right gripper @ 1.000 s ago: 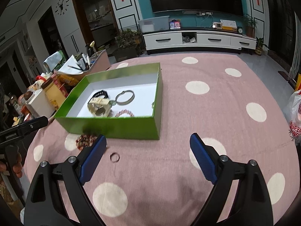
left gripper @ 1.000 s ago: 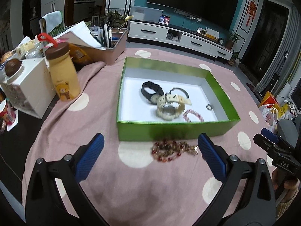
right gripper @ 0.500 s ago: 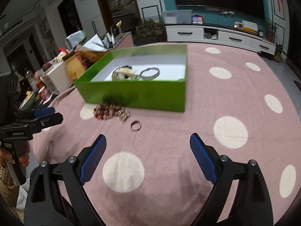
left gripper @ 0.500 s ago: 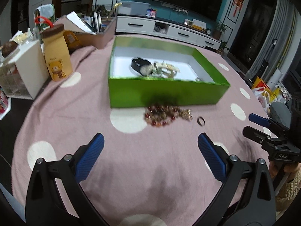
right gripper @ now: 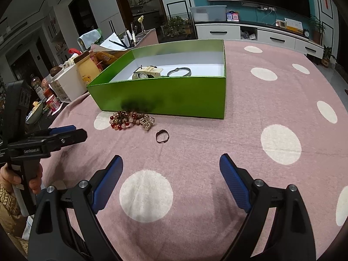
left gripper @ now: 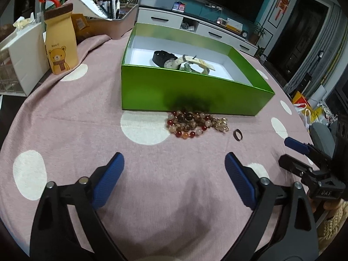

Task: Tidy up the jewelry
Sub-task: 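Withdraw both tools from the box toward the jewelry on the rug, then grasp red-and-clear bead bracelet with left tool and lift it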

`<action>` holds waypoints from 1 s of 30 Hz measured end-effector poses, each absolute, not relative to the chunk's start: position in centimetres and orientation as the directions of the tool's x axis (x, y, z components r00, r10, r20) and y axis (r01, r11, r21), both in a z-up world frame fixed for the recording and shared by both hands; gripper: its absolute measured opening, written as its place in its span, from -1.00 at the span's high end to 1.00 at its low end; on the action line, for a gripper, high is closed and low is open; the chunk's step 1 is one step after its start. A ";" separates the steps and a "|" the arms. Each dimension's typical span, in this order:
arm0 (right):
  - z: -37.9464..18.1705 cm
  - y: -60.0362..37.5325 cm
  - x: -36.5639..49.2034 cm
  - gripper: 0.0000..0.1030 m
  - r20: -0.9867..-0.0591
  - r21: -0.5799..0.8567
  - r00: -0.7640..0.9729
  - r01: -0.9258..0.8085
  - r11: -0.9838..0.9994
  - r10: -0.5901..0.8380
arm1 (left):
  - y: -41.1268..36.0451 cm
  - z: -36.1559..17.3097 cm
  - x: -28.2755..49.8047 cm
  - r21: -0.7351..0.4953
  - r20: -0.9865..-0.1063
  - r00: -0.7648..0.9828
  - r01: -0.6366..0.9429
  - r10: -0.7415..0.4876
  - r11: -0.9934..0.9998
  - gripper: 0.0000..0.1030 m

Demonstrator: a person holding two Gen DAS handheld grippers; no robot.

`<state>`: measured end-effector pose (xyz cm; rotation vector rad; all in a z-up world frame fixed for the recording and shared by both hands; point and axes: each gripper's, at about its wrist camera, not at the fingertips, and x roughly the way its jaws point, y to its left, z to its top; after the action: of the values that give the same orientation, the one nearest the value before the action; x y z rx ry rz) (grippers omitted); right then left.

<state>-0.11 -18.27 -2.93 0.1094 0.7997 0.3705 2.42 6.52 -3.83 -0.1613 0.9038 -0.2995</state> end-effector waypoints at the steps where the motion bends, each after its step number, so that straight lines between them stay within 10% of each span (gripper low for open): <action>1: -3.0 -18.3 0.0 -0.76 -0.680 0.234 0.636 -0.283 0.930 0.364 | 6.6 -3.9 2.7 -0.266 -0.747 0.581 0.183 -0.323 0.946 -0.69; 10: -3.4 -18.1 0.7 -0.75 -0.684 0.231 0.633 -0.284 0.930 0.363 | 7.3 -5.3 5.8 -0.352 -0.744 0.562 0.130 -0.361 0.927 -0.03; 26: -4.6 -18.1 2.3 -0.75 -0.695 0.235 0.624 -0.273 0.933 0.358 | 6.3 -6.5 10.4 -0.398 -0.742 0.527 0.149 -0.413 0.905 0.35; 30: -4.7 -18.1 2.5 -0.75 -0.698 0.229 0.623 -0.274 0.934 0.354 | 6.2 -6.9 10.6 -0.406 -0.743 0.515 0.160 -0.427 0.900 0.79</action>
<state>2.53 -18.08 -4.71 0.1043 0.8230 0.3611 10.64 6.18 -6.91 -0.3030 0.9698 -0.3588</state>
